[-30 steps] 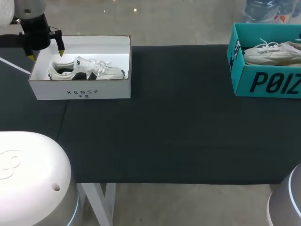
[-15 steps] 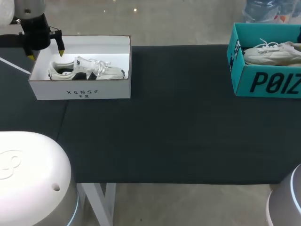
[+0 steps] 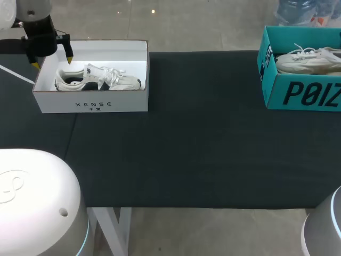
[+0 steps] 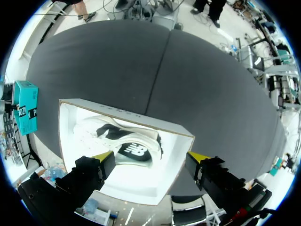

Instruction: Take the shoe out of the shoebox, open the shoe tongue, remove and reinsert the insole, then place the shoe into the shoebox

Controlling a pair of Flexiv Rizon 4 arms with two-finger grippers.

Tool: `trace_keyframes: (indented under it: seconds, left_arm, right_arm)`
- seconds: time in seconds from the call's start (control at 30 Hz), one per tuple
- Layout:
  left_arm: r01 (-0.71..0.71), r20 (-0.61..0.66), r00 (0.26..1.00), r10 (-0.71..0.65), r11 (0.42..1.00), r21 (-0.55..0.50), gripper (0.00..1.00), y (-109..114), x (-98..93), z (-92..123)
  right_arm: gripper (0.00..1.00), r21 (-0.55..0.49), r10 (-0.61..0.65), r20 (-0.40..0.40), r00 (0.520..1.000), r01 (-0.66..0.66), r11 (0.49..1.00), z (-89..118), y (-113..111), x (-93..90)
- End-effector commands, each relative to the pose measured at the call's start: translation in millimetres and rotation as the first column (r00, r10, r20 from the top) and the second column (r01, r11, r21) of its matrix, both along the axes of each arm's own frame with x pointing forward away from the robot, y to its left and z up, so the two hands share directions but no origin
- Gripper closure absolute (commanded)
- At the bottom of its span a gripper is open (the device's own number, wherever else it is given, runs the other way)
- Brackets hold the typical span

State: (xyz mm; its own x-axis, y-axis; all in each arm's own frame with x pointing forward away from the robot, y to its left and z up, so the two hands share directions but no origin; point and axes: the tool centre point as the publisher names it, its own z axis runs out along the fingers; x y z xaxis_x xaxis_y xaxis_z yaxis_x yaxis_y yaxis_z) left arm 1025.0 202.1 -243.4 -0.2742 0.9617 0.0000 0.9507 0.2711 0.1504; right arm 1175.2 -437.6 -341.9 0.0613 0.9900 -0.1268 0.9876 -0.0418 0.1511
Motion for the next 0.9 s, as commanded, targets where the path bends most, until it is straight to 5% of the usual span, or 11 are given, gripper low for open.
trace_keyframes:
  seconds: [0.03,0.43,0.9]
  left_arm:
    - [0.001,0.003,1.0,-0.001,1.0,0.002,0.0,0.4,-1.1,0.2]
    - [0.001,0.003,1.0,-0.001,1.0,0.002,0.0,0.4,-1.1,0.2]
    - [0.001,0.003,1.0,-0.001,1.0,0.002,0.0,0.4,-1.1,0.2]
  right_arm:
    - [1.0,0.015,-0.023,-0.212,0.977,0.027,1.0,-4.0,-5.5,9.9]
    - [1.0,0.008,-0.031,-0.195,0.98,0.034,0.999,6.6,-11.3,6.0]
    - [1.0,0.022,-0.044,-0.102,0.994,0.047,0.999,60.5,-5.2,-6.8]
